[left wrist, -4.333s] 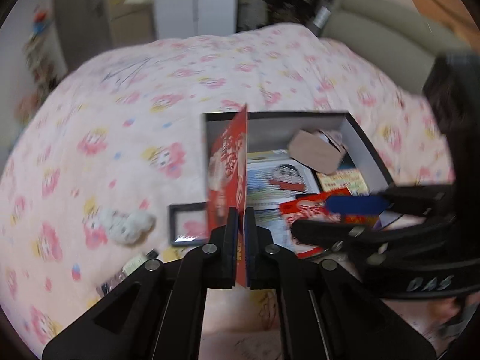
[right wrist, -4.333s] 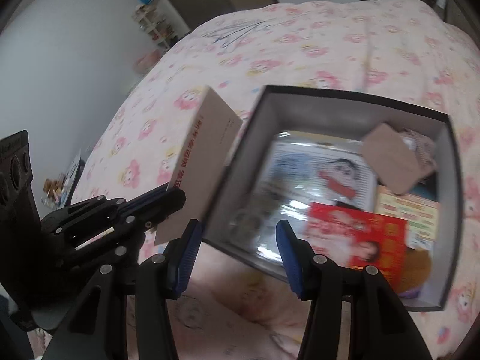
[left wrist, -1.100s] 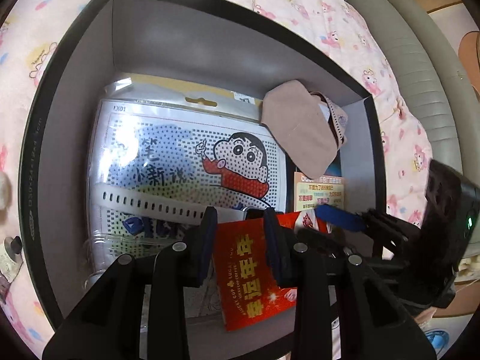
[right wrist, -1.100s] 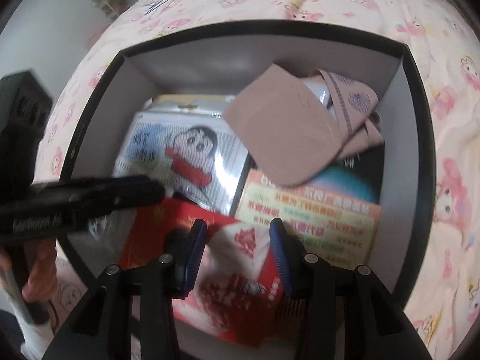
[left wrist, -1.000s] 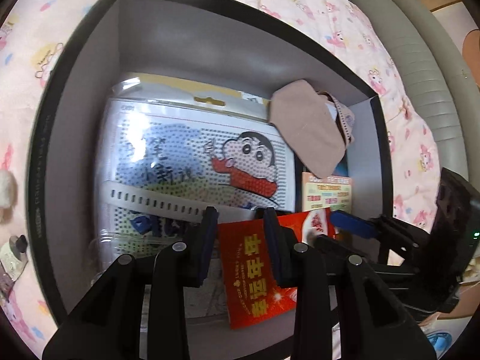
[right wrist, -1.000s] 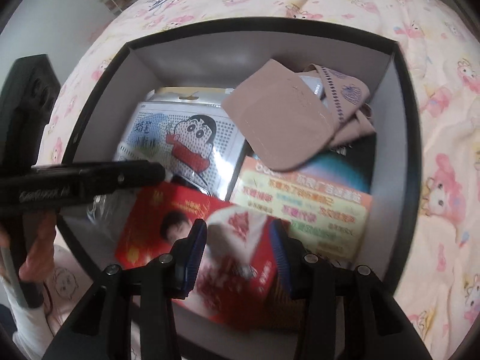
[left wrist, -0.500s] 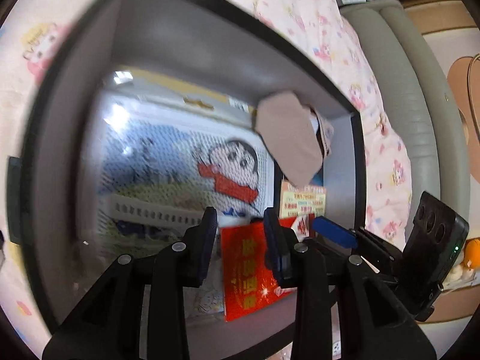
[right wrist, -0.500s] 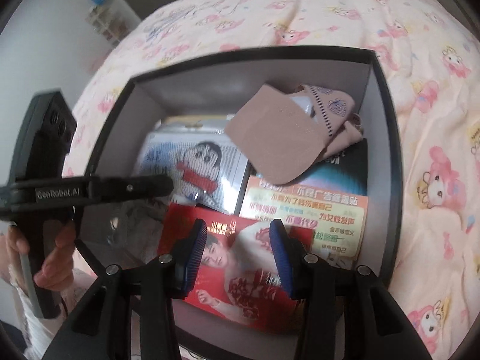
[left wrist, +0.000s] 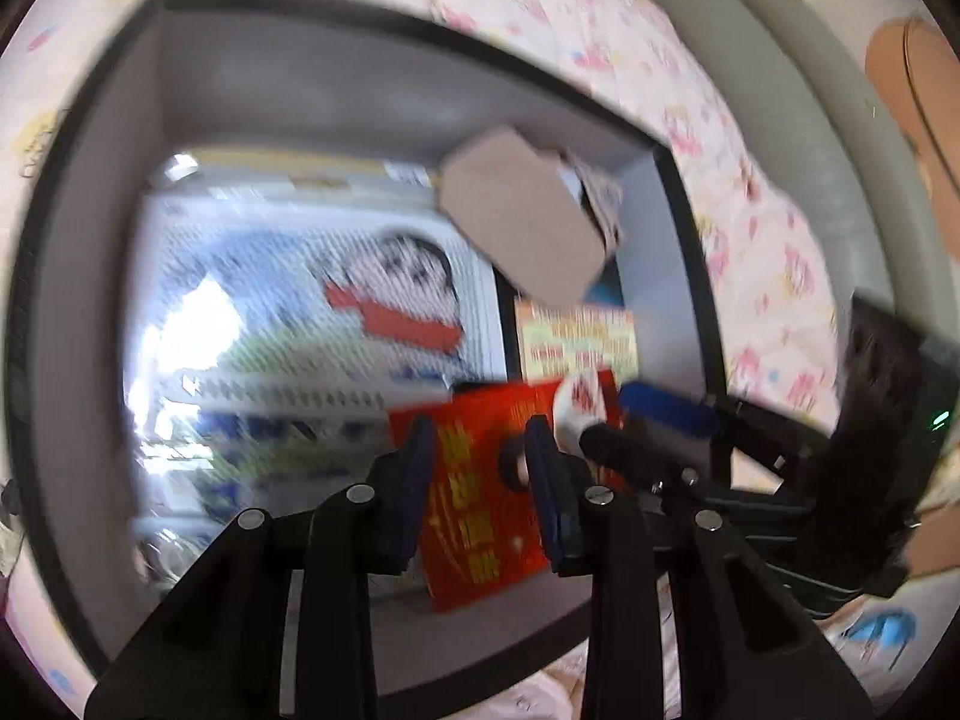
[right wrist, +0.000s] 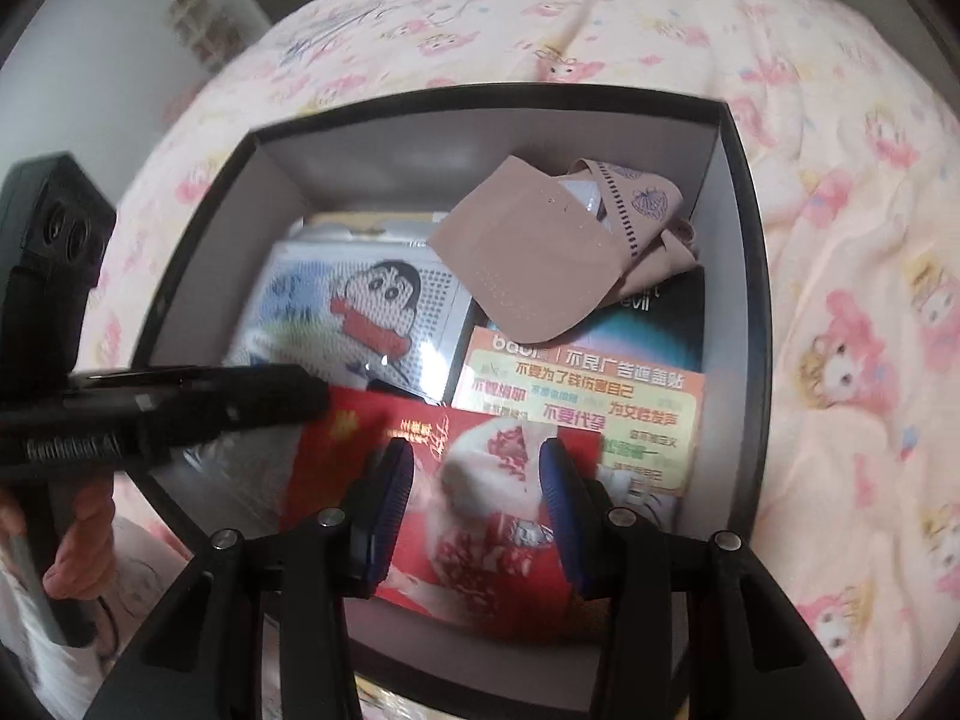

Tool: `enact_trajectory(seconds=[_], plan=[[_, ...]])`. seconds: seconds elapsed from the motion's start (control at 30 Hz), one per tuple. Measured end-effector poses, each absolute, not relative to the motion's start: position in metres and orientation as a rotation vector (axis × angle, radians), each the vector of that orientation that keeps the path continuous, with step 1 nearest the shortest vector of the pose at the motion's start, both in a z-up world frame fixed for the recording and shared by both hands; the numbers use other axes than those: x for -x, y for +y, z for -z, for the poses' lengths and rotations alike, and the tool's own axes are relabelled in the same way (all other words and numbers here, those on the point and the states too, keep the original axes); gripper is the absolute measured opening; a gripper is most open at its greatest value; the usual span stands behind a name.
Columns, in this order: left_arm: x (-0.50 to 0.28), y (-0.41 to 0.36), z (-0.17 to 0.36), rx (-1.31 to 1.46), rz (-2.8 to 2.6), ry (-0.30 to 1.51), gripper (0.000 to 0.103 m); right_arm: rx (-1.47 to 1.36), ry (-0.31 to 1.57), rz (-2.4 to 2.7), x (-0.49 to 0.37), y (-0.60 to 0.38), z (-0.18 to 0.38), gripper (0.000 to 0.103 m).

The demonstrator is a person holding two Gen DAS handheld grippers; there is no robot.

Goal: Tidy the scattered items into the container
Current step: 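Withdraw the left tool from the box toward the hand-cream tube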

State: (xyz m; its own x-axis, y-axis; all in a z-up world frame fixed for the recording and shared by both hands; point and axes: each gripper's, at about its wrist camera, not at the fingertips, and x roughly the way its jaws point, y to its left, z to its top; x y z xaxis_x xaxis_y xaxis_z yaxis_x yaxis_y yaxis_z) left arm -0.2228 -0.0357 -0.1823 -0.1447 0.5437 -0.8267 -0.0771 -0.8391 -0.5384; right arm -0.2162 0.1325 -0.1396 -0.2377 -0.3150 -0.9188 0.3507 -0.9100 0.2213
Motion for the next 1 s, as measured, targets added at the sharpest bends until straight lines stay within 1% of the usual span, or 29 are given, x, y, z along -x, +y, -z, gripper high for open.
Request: enact_trajectory(seconds=[0.13, 0.23, 0.37, 0.4, 0.5, 0.57, 0.6, 0.63, 0.83, 0.9, 1.0], plan=[[0.222, -0.043, 0.183, 1.731, -2.031, -0.519, 0.03, -1.67, 0.082, 2.104, 0.209, 0.126, 0.156, 0.04], [0.221, -0.047, 0.184, 1.737, -2.034, -0.519, 0.03, -1.648, 0.145, 2.122, 0.202, 0.121, 0.158, 0.04], [0.225, -0.031, 0.182, 1.739, -2.064, -0.461, 0.03, -1.635, 0.098, 2.146, 0.201, 0.125, 0.156, 0.04], [0.223, -0.027, 0.178, 1.747, -2.093, -0.414, 0.03, -1.629, 0.09, 2.156, 0.2, 0.125, 0.155, 0.04], [0.205, -0.02, 0.148, 1.691, -2.223, -0.241, 0.03, -1.58, 0.092, 2.23, 0.188, 0.128, 0.138, 0.04], [0.193, -0.02, 0.129, 1.636, -2.263, -0.233, 0.035, -1.525, 0.091, 2.309, 0.177, 0.132, 0.122, 0.042], [0.184, -0.021, 0.118, 1.601, -2.277, -0.242, 0.038, -1.503, 0.082, 2.339, 0.172, 0.133, 0.115, 0.045], [0.176, -0.02, 0.109, 1.569, -2.292, -0.241, 0.039, -1.476, 0.069, 2.373, 0.165, 0.135, 0.106, 0.047], [0.135, -0.018, 0.066, 1.452, -2.395, -0.15, 0.039, -1.37, 0.016, 2.449, 0.128, 0.136, 0.069, 0.049], [0.119, -0.023, 0.056, 1.426, -2.406, -0.148, 0.042, -1.331, 0.007, 2.454, 0.113, 0.132, 0.057, 0.053], [0.103, -0.025, 0.043, 1.395, -2.43, -0.134, 0.044, -1.287, 0.011, 2.457, 0.098, 0.123, 0.047, 0.054]])
